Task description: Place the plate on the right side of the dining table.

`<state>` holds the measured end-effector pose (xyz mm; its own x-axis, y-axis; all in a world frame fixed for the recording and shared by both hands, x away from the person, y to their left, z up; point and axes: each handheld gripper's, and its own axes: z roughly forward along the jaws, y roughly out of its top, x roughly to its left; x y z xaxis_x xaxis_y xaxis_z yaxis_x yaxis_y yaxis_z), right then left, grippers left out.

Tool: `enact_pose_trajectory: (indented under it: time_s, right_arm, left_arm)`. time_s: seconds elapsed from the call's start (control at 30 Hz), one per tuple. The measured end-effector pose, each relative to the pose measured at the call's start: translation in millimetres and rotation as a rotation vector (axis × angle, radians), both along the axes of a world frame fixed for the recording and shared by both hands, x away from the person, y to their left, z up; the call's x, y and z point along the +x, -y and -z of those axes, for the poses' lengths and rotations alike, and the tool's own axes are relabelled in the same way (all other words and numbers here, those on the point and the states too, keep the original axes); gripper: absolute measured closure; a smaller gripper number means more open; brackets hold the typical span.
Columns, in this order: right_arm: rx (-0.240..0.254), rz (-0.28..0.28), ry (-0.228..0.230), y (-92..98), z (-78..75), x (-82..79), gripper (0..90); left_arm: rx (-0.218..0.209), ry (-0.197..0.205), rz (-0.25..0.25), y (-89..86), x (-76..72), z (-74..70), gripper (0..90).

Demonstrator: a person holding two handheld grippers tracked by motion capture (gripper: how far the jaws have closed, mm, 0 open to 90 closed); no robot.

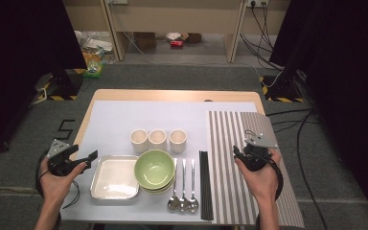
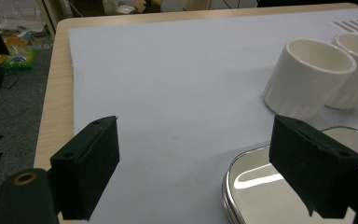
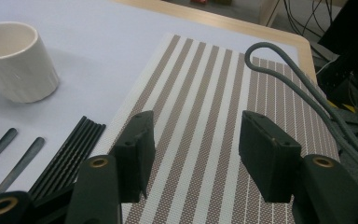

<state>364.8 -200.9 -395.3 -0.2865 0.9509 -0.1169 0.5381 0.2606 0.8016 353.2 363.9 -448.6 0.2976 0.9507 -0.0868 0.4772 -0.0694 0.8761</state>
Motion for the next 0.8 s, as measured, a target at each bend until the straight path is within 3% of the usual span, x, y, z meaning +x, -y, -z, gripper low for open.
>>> enact_pose_trajectory:
  time_s: [0.23, 0.47, 0.8]
  right_arm:
    - [-0.002, -0.012, -0.012, -3.5, 4.1, 2.3, 46.2]
    - [-0.008, -0.025, -0.017, -11.7, 1.3, 2.1, 46.3]
    - [-0.009, -0.041, -0.037, -16.7, 4.3, 3.9, 46.5]
  left_arm:
    - [-0.006, -0.003, 0.008, 3.7, 2.4, -1.3, 15.8]
    - [0.003, -0.026, 0.049, 11.9, -0.9, -1.9, 17.1]
    - [0.08, -0.127, 0.081, 25.8, 7.5, 7.8, 26.1]
